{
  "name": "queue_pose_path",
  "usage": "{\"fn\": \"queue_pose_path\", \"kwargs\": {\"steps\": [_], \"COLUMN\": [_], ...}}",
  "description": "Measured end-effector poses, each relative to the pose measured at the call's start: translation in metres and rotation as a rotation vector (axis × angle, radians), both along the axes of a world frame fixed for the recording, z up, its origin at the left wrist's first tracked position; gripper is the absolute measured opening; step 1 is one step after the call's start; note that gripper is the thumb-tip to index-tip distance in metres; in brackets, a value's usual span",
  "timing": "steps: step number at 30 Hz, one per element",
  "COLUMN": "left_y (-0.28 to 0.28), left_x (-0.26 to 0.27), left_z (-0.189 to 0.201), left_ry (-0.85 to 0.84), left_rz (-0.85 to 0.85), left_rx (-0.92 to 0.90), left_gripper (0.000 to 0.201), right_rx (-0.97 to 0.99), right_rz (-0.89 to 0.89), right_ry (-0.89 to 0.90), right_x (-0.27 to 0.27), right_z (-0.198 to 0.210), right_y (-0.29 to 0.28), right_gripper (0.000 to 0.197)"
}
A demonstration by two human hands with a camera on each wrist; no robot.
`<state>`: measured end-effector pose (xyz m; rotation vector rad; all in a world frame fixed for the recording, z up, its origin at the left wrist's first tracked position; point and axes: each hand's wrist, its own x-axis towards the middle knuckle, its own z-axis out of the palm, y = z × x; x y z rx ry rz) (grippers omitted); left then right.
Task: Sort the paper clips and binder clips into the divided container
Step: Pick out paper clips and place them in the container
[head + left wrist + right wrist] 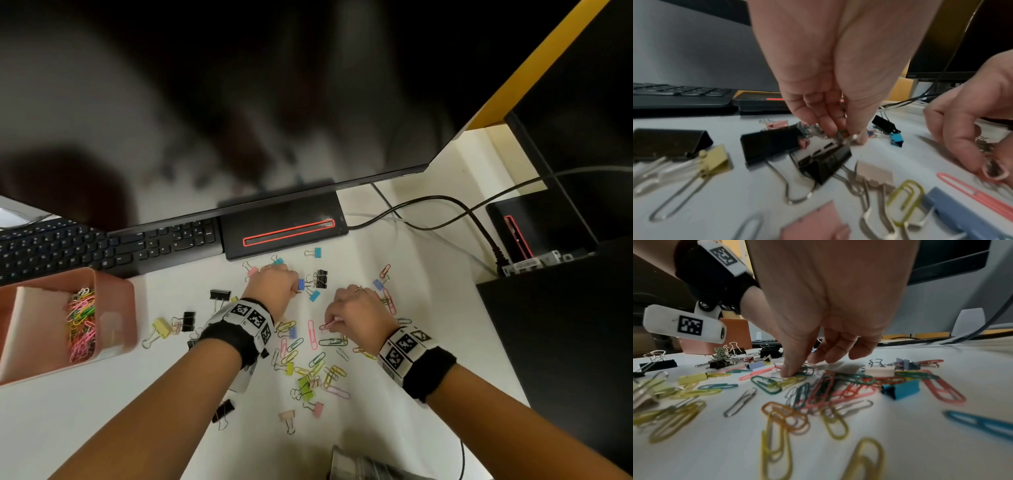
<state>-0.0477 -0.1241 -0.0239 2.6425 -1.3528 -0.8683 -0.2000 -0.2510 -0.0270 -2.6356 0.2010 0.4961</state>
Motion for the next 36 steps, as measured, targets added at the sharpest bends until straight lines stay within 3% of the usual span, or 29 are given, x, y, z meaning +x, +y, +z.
{"fn": "queue_pose_path", "kwargs": {"steps": [5, 10, 13, 17, 20, 29, 36], "left_y": [0.017, 0.063, 0.087, 0.093, 0.087, 0.068, 0.069], "left_x": [-0.002, -0.024, -0.049, -0.081, -0.091, -0.082, -0.074], "left_z": [0.034, 0.052, 0.041, 0.021, 0.008, -0.001, 0.003], "left_ry": [0.083, 0.144, 0.196, 0.277, 0.264, 0.148, 0.233], "left_rz": [0.117, 0.102, 0.176, 0.348, 0.437, 0.366, 0.377], "left_rx": [-0.280, -0.352, -0.314, -0.246, -0.176, -0.061, -0.009], "left_gripper": [0.012, 0.006, 0.009, 0.030, 0.035, 0.023, 0.030], "right_rx": [0.015, 0.096, 0.088, 0.216, 0.190, 0.095, 0.091], "right_rz": [0.066, 0.042, 0.055, 0.028, 0.121, 0.210, 0.085], "right_ry": [-0.042, -0.032, -0.001, -0.039, -0.099, -0.098, 0.034], "right_x": [0.001, -0.001, -0.002, -0.009, -0.015, -0.001, 0.004], "right_z": [0.003, -0.001, -0.001, 0.003, 0.003, -0.002, 0.004], "right_y": [0.001, -0.001, 0.001, 0.008, 0.021, 0.032, 0.030], "right_gripper": [0.018, 0.022, 0.019, 0.016, 0.010, 0.011, 0.020]}}
